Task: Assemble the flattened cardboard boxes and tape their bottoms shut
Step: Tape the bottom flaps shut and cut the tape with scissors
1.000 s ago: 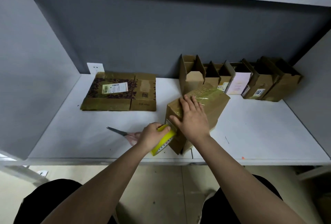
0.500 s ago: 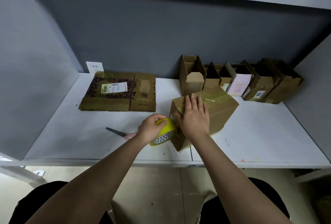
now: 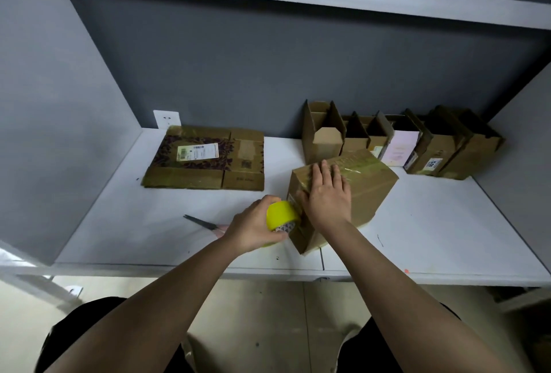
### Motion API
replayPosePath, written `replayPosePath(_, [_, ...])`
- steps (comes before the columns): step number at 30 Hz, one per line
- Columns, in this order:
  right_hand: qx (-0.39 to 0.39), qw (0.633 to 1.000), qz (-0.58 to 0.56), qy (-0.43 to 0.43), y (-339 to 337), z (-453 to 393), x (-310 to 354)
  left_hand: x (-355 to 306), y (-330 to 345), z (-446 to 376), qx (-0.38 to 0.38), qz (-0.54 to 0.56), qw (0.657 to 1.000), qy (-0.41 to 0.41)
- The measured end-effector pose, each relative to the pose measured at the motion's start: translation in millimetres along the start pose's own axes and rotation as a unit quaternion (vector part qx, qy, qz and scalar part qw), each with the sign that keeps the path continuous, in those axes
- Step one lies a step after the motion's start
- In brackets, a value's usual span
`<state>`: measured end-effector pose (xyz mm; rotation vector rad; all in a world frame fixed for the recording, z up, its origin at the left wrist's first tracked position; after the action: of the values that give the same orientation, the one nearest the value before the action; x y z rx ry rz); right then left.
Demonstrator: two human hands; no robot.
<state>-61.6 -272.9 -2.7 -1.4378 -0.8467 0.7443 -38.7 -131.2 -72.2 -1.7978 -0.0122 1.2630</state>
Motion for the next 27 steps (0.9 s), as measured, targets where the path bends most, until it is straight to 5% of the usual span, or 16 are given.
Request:
replayPosePath(5, [-0.009,0.999,-0.029,0.032,0,-5,-1,0,-28,-6,-0.072,-0.006,0.997,0.027])
replayPosePath(11, [-0.022,0.993,-0.088,0.075,2,-21,6,9,-40,-32,-0.065,0.022,0.996,0.049])
replayPosePath(14, [-0.018,0.977,-0.201,0.074,-5,-31,6,19,-44,-45,-0.055,0.044,0.997,0.044])
replayPosePath(17, [-0.057,0.923,-0.372,0.078,-17,-26,-11,25,-44,-55,-0.039,0.057,0.997,0.046])
replayPosePath(19, [-0.160,0.897,-0.412,0.022,-33,1,-24,25,-45,-61,-0.028,0.062,0.996,0.052])
replayPosePath(21, [-0.179,0.910,-0.367,-0.078,-22,29,-14,27,-46,-68,-0.021,0.059,0.996,0.058])
replayPosePath(25, [0.027,0.928,-0.210,-0.307,66,64,63,33,-48,-78,-0.011,0.044,0.997,0.066])
replayPosePath(27, [0.094,0.926,-0.140,-0.338,106,67,96,36,-47,-80,-0.006,0.042,0.997,0.064])
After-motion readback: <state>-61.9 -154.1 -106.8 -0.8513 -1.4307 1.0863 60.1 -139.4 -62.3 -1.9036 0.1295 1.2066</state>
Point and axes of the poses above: each hand's wrist, its own z-axis away from the middle knuckle, its own y-axis out of the palm, x = y × z, the point moved 10 cm from there along -z, towards the middle knuckle, and after that the axes turned 14 degrees about y, right-handed, at the moved point
